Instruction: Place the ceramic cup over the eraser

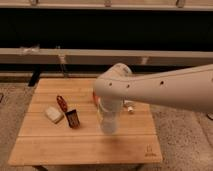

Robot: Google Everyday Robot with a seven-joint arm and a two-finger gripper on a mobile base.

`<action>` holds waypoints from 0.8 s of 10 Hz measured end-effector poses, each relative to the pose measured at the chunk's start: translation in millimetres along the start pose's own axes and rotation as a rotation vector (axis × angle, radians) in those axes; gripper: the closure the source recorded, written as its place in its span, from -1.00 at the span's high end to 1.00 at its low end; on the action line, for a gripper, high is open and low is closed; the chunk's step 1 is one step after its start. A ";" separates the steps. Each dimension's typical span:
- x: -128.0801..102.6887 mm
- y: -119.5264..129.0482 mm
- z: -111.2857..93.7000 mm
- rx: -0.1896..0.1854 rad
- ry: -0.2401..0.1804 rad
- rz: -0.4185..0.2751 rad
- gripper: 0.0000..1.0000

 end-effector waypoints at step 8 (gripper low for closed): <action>-128.6 76.9 -25.0 0.008 -0.056 -0.252 -1.00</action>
